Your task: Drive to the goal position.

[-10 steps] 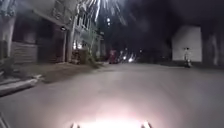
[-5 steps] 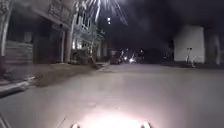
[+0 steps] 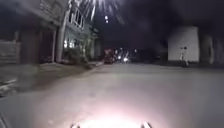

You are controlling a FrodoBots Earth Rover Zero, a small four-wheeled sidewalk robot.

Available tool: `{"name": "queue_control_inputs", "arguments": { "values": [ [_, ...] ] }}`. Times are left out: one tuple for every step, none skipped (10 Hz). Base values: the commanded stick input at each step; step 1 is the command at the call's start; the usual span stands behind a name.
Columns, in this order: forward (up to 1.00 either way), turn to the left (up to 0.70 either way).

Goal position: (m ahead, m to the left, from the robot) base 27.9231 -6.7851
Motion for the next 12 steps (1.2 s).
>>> {"name": "queue_control_inputs", "arguments": {
  "values": [
    [0.7,0.0],
    [0.7,0.0],
    [0.7,-0.1],
    [0.7,-0.28],
    [0.7,-0.29],
    [0.7,-0.19],
    [0.7,-0.1],
    [0.7,-0.06],
    [0.7,-0.02],
    [0.7,0.0],
    [0.7,0.0],
    [0.7,0.0]
  ]
}}
